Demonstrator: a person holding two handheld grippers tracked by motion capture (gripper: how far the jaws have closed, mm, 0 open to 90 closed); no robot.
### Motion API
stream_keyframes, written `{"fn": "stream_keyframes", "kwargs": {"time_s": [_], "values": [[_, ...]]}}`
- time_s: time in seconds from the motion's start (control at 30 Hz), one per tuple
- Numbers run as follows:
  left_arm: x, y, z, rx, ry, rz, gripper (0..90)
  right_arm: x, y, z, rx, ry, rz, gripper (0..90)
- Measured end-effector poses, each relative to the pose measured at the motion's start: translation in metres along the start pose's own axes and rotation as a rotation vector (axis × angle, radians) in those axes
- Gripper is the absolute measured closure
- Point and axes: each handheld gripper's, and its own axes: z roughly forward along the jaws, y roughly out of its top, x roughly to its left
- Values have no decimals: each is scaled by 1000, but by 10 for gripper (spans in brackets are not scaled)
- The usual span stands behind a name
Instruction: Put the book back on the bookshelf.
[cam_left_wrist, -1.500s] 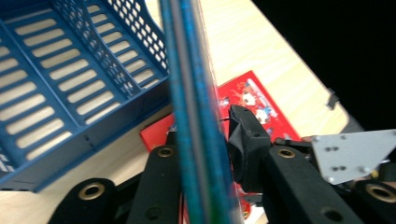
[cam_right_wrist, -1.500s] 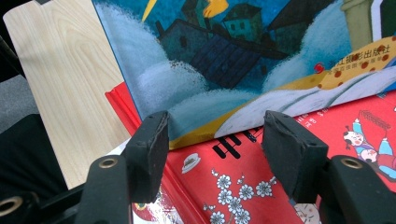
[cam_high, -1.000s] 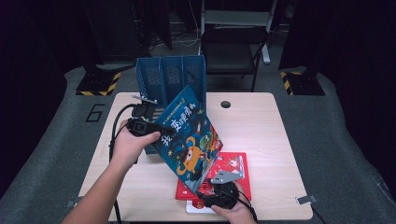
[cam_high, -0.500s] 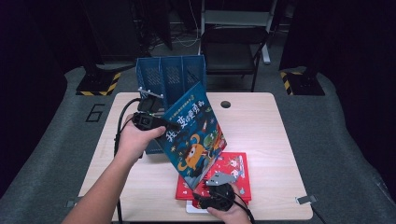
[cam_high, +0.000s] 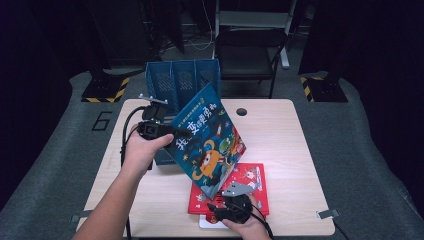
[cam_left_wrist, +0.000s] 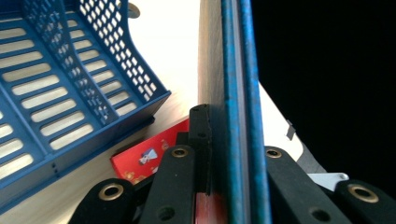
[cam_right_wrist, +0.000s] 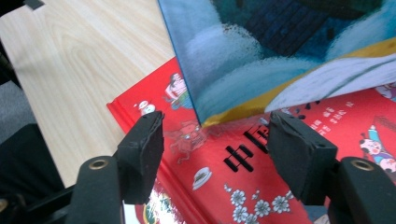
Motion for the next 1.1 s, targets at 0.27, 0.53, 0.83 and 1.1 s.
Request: {"fn": "stream_keyframes", "kwargs": {"time_s": [0.27,0.53,0.83,1.1], "values": [[-5,7,-9,-10,-2,13,829,-2,6,6,-14,-16,61,384],[-5,5,-5,-11,-4,6,828,-7,6,5,-34,-9,76,491],[-12,7,-1,-7,10,35,824,-11,3,3,-43,4,122,522],[-15,12,-4,-16,-1,43,821,-12,5,-1,-68,-12,112,522]]}}
